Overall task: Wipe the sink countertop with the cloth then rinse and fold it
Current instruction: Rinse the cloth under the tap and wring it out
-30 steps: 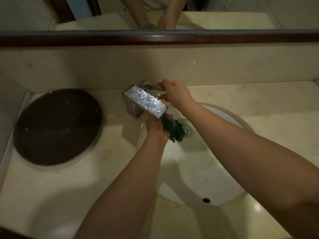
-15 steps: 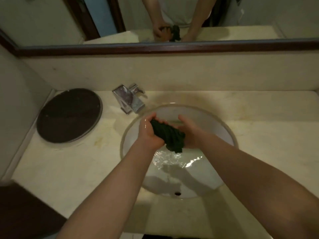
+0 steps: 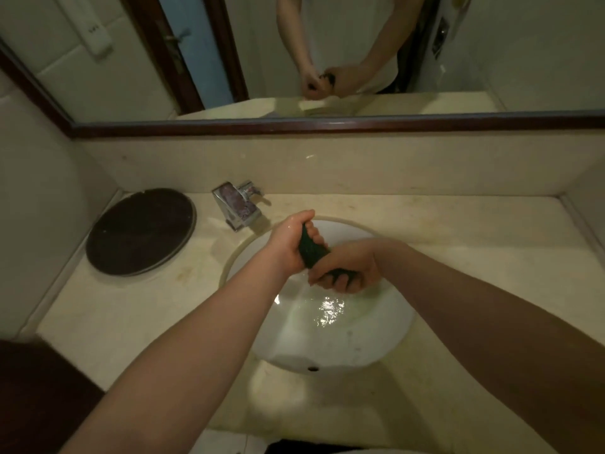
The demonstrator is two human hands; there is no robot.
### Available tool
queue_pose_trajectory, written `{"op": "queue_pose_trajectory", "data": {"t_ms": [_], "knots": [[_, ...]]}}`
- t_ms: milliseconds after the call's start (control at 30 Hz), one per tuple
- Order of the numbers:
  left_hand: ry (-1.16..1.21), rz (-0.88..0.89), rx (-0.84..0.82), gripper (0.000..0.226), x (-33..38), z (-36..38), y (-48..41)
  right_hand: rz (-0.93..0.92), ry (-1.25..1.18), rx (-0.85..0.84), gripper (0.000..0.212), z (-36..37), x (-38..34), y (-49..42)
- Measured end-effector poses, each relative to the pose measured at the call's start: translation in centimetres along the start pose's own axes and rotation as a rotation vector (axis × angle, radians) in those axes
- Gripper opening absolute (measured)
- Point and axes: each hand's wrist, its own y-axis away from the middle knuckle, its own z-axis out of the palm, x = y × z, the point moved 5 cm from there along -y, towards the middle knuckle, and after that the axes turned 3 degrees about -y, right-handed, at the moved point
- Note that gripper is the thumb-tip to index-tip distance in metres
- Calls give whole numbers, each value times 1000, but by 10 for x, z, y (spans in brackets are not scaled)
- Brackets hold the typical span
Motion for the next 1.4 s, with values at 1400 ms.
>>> {"op": "queue_pose_trajectory", "data": {"t_ms": [1400], "knots": [[-2188, 930, 220, 14, 34, 35, 36, -179, 444, 801, 27, -20, -47, 37]]}}
